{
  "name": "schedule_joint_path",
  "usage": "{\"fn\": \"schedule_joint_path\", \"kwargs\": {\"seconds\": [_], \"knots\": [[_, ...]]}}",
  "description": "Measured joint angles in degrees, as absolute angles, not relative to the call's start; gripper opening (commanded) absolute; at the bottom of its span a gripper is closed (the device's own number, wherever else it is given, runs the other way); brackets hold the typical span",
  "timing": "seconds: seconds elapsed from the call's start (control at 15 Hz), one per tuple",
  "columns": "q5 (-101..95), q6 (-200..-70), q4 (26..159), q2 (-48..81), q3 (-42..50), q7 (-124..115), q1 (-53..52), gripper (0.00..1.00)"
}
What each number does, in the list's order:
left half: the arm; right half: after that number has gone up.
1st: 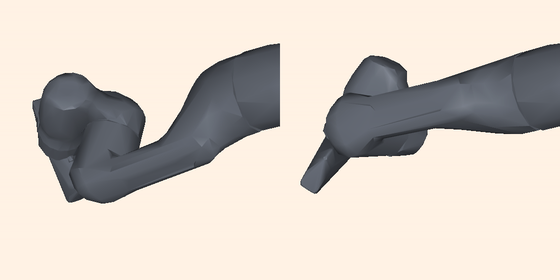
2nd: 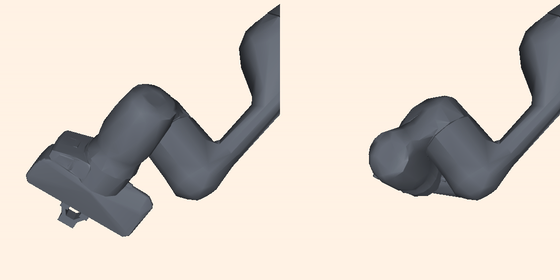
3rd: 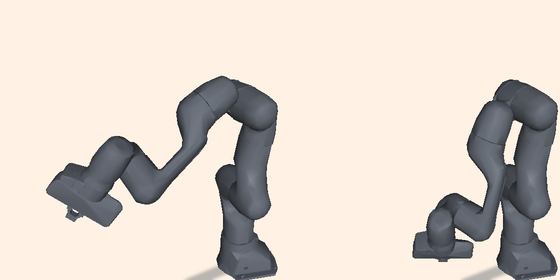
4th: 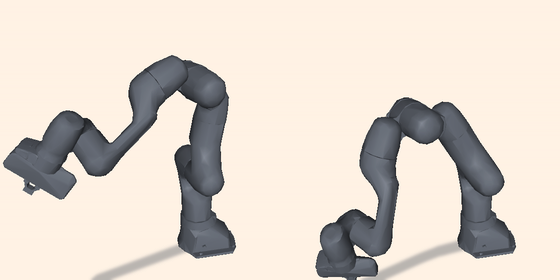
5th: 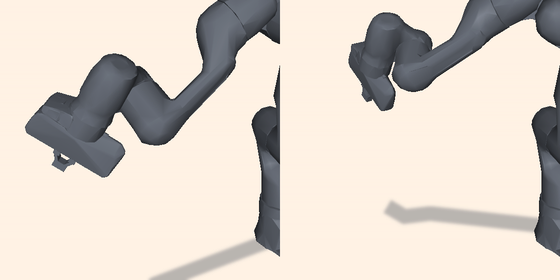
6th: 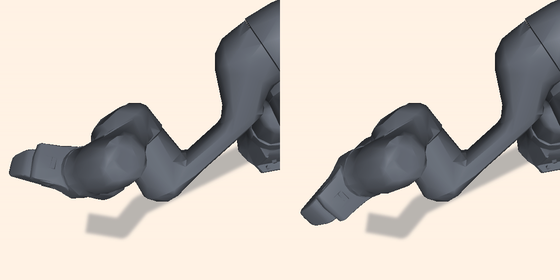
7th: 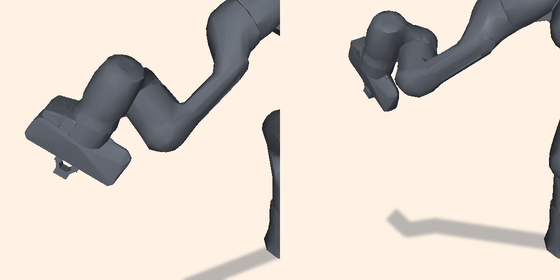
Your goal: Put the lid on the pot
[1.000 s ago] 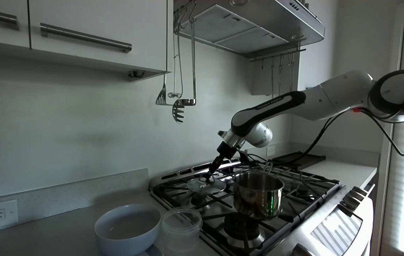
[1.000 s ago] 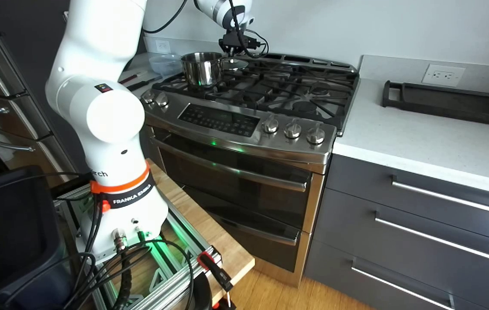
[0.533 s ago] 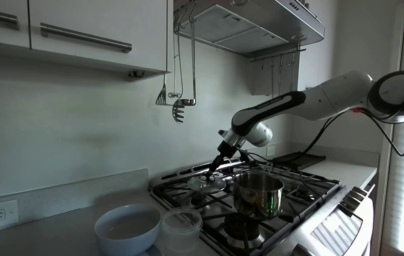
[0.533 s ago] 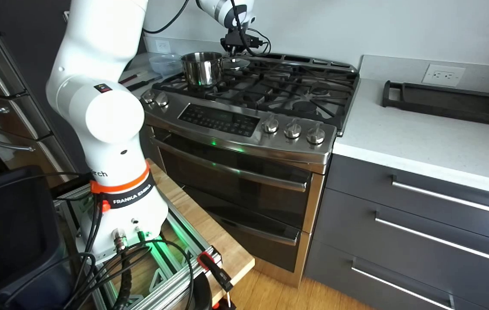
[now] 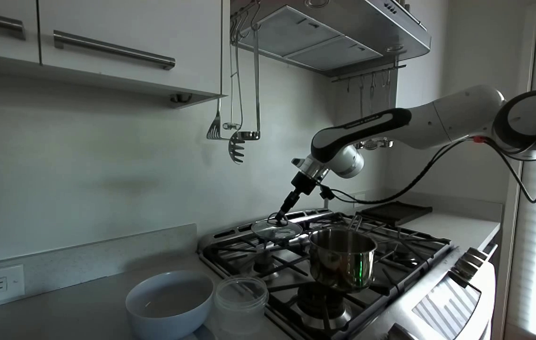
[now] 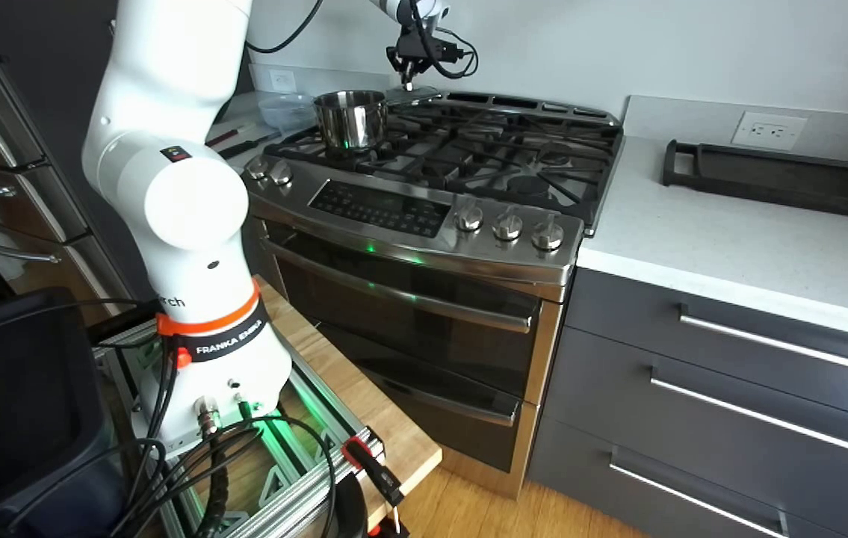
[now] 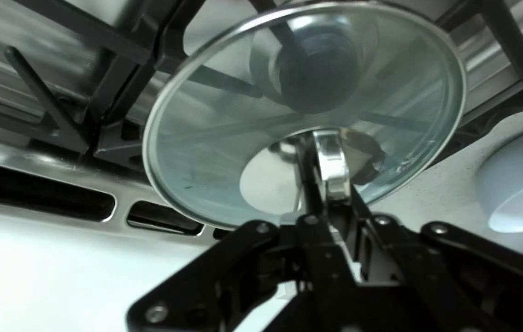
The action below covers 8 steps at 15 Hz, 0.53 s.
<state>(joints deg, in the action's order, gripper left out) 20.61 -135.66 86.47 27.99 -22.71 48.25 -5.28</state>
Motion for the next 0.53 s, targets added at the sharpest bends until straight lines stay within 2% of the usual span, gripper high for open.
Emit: {"fn": "schedule_joint_path", "kwargs": {"seconds": [0.53], "knots": [[20.6,-125.4,84.0,22.4,-22.3,48.3,-5.3,0.04]]}}
